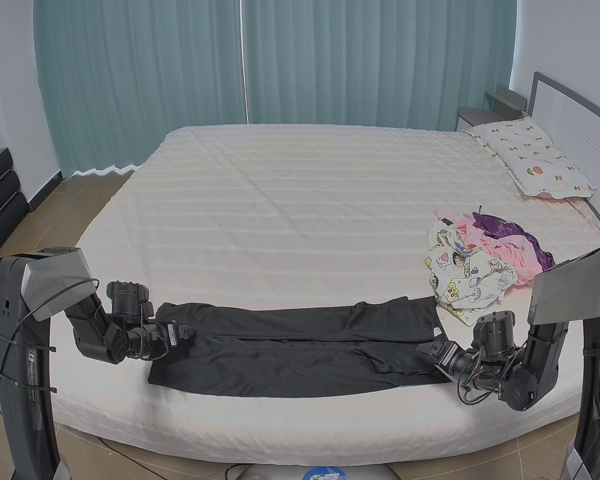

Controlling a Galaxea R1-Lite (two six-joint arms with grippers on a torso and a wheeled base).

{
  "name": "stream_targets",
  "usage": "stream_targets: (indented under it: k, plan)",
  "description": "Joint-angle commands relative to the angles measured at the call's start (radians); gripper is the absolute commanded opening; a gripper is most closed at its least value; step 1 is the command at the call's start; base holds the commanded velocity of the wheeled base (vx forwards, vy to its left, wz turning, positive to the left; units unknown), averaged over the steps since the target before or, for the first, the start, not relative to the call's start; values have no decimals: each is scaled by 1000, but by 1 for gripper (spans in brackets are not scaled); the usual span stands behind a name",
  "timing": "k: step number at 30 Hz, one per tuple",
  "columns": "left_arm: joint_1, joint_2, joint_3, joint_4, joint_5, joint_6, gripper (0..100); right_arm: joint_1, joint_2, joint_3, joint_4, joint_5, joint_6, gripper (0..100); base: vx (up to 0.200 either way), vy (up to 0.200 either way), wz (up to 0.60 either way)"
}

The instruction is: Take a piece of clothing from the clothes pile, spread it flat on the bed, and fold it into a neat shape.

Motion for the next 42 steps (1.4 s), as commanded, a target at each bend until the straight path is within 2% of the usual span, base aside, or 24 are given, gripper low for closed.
stream_targets:
  k: [1, 3, 4, 15, 28, 36, 42]
  plan:
    - [1, 5, -5, 0, -1, -1, 100, 1, 2, -1, 0, 1, 0, 100, 0, 0, 0]
    - [-1, 5, -5, -1, -1, -3, 100, 1, 2, -1, 0, 1, 0, 100, 0, 0, 0]
    - [-4, 6, -4, 0, -1, -3, 0, -1, 2, -1, 0, 1, 0, 100, 0, 0, 0]
    - [1, -11, 13, -3, -1, -1, 0, 1, 7, 0, 0, 2, 0, 100, 0, 0, 0]
    - [24, -118, 41, 8, 2, -1, 0, -1, 7, -1, 0, 2, 1, 100, 0, 0, 0]
    - [10, -123, 85, 3, 5, -1, 0, -1, 7, -1, 0, 2, 1, 100, 0, 0, 0]
    - [8, -117, 76, 5, 60, 1, 0, -1, 7, -1, 0, 2, 1, 100, 0, 0, 0]
